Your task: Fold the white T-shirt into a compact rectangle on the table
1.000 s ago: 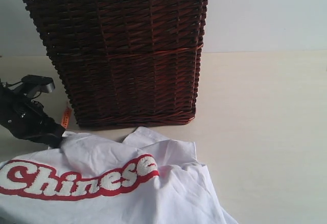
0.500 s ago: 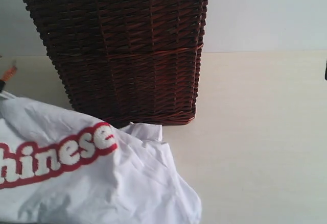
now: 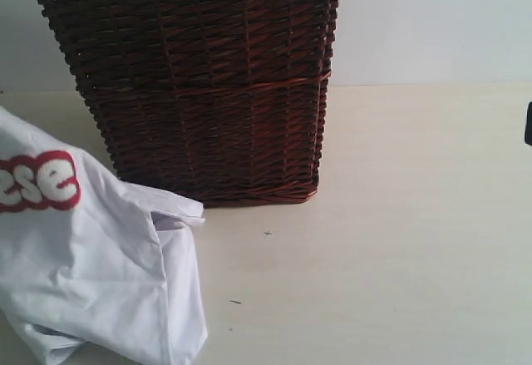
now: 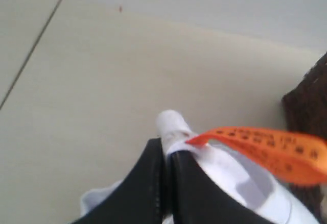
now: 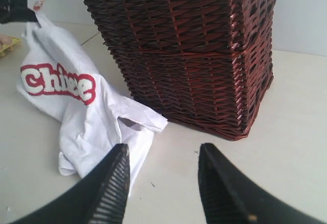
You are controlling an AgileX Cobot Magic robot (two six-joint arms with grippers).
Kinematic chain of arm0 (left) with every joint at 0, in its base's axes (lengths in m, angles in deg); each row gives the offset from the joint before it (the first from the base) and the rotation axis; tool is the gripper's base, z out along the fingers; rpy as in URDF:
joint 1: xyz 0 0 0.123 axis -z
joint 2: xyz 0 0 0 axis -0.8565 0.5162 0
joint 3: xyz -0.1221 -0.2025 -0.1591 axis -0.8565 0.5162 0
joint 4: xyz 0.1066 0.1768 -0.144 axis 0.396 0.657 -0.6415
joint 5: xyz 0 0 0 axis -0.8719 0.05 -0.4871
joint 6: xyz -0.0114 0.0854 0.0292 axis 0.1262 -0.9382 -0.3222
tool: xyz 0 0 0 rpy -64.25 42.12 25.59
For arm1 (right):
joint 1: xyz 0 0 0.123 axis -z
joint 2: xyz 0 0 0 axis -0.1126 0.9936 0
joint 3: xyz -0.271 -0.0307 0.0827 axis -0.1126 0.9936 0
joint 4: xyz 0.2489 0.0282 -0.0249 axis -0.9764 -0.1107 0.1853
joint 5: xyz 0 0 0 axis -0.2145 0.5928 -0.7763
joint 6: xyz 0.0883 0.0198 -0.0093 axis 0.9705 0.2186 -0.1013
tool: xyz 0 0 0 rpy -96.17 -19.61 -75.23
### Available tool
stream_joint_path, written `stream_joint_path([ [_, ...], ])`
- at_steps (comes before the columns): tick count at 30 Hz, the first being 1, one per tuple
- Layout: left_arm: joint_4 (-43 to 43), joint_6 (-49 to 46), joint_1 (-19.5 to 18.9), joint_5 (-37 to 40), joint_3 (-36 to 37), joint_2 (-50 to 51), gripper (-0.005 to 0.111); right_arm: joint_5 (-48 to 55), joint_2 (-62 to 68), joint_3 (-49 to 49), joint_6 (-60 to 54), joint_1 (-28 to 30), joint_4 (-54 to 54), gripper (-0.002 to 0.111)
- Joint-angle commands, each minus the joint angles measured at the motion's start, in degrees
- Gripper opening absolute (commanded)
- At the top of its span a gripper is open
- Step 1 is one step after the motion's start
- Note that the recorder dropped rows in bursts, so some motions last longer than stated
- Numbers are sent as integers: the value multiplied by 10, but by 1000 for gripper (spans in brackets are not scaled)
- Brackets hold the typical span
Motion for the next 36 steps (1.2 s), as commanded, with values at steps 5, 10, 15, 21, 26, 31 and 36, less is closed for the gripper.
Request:
stream_joint_path([
  [5,-19,2,0,92,-115,-121,0,15,-4,-5,-11,3,-10,43],
  [10,-26,68,0,78,-126,-198,0,16,-4,-5,-11,3,-10,43],
  [15,-42,70,0,68,-154,-261,0,21,-4,-5,-13,3,-10,43],
  [21,-46,56,0,112,-244,-274,0,24,-4,-5,-15,3,-13,43],
  [26,-118,54,0,126,-295,-274,0,27,-4,-5,-16,3,-13,43],
  [31,-186,24,0,159,-329,-274,0,31,-4,-5,-16,3,-13,43],
  [36,-286,-12,0,237,-330,-274,0,31,-4,-5,-16,3,-13,43],
])
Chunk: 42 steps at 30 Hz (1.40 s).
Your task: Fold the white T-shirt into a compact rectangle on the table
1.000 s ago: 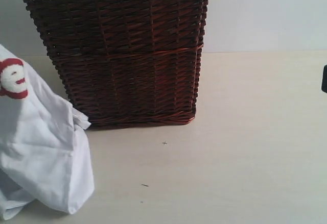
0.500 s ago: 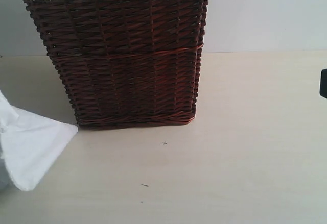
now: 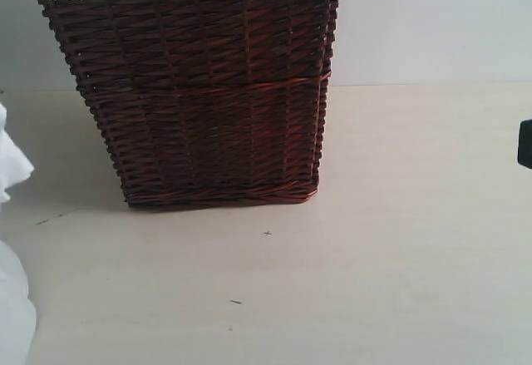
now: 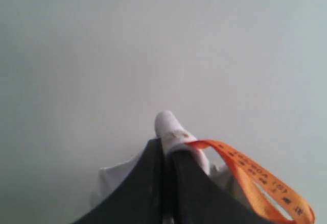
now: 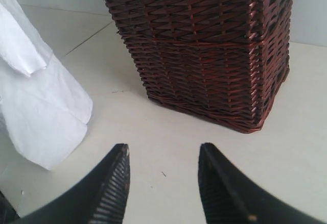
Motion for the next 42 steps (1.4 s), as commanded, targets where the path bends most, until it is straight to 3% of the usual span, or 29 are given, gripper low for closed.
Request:
stream_joint_path([
  [1,-104,-25,0,63,-5,-2,0,1,-4,-5,-6,3,-4,43],
  [4,-182,-25,0,77,-20,-6,0,1,-4,-5,-6,3,-4,43],
  [7,-196,-19,0,78,-62,-10,0,3,-4,-5,-6,3,-4,43],
  [10,-19,136,-1,82,-99,-18,0,10,-4,-5,-6,3,-4,43],
  [12,206,230,-1,160,-83,-15,0,16,-4,-5,-7,3,-4,43],
  [14,404,298,6,194,-22,0,0,17,-4,-4,-7,3,-4,43],
  [15,487,305,17,194,46,2,0,22,-4,-4,-7,3,-4,43],
  [16,513,305,19,194,88,2,0,25,-4,-4,-7,3,-4,43],
  [18,588,307,19,188,237,32,0,28,-4,-4,-7,3,-6,43],
  [20,684,361,16,95,353,85,0,29,-4,-4,-5,3,-6,43],
  [23,823,528,-1,-40,469,183,3,30,-4,-4,-5,3,-8,43],
  [25,815,552,-3,-80,482,237,22,31,-4,-4,-5,3,-11,43],
  [26,813,563,1,-90,474,266,53,35,-4,-4,-5,3,-13,43],
  [28,812,563,1,-84,462,279,79,35,-4,-4,-5,3,-13,43],
  [29,812,563,1,-76,453,282,85,36,-4,-4,-5,3,-13,43],
  [33,790,529,1,-66,422,266,78,39,-4,-4,-7,3,-13,43],
  [42,398,109,1,-87,316,142,77,60,-4,-4,-70,3,-56,43],
])
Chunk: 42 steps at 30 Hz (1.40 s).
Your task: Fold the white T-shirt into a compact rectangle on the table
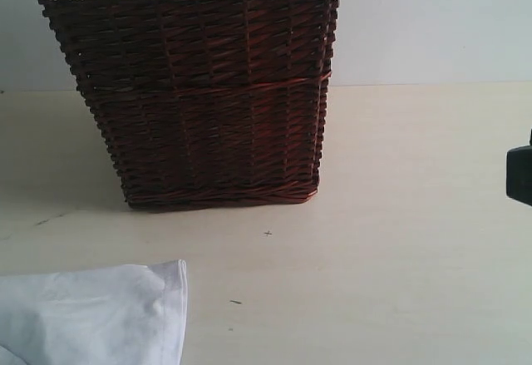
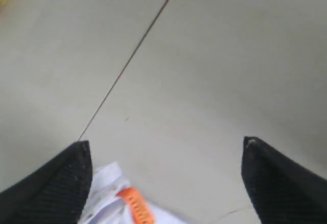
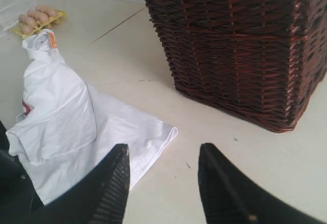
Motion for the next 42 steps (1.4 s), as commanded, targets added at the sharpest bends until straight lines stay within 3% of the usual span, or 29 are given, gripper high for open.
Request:
stream_joint_path([
  [1,-175,-184,2,7,-30,-60,77,9,-4,-4,-29,3,-18,43],
  [4,-214,-230,2,24,-29,-87,77,28,-1,1,-70,3,-51,43],
  [8,-344,-258,2,-6,-28,-124,72,75,24,35,-284,-14,-199,43],
  [12,-554,-383,2,-67,-28,-166,57,-1,52,33,-278,-34,-162,43],
  [14,-652,-395,2,-113,-28,-192,47,-41,74,26,-251,-43,-140,43],
  [16,-738,-410,19,-139,-28,-222,30,-55,91,19,-240,-47,-133,43],
  [19,-751,-491,50,-132,-20,-299,3,-48,101,4,-239,-48,-134,43],
  [20,-752,-528,55,-123,-11,-334,1,-48,101,0,-239,-48,-133,43],
  [22,-742,-571,56,-132,14,-401,0,-49,101,-5,-239,-48,-132,43],
  [26,-711,-555,68,-165,76,-525,0,-58,101,-14,-258,-48,-136,43],
  [33,-715,-543,68,-122,214,-703,0,-53,102,-28,-256,-48,-127,43],
  [38,-720,-543,68,-82,290,-702,0,-56,101,-29,-253,-48,-130,43],
  [42,-716,-552,68,-124,353,-703,0,-81,97,-29,-253,-48,-136,43],
])
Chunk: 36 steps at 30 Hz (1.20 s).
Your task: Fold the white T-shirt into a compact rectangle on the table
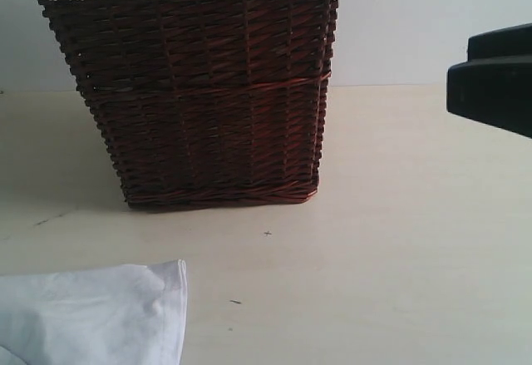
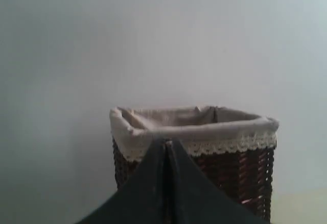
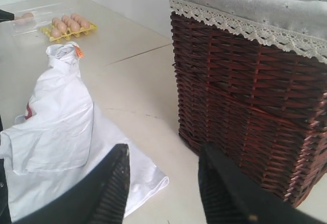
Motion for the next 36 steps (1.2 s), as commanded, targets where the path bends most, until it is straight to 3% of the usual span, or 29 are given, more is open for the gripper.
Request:
stream_joint_path([
  [1,4,-4,2,-51,71,-1,0,-32,-7,-6,-2,-2,-11,43],
  [11,8,9,2,-38,174,-1,0,-36,-7,-6,0,-2,-16,43],
  [20,11,9,2,-35,180,-1,0,-36,-7,-6,-1,-2,-15,43],
  [23,33,-53,2,-59,180,-1,0,-36,-7,-6,-1,-2,-15,43],
  [29,14,-52,1,-86,182,-1,0,-36,-7,-6,-1,-2,-15,43],
  [32,129,14,0,-109,182,-1,0,-36,-7,-6,-1,-2,-15,43],
  [36,436,360,0,-118,182,-1,0,-36,-7,-6,-1,-2,-15,43],
])
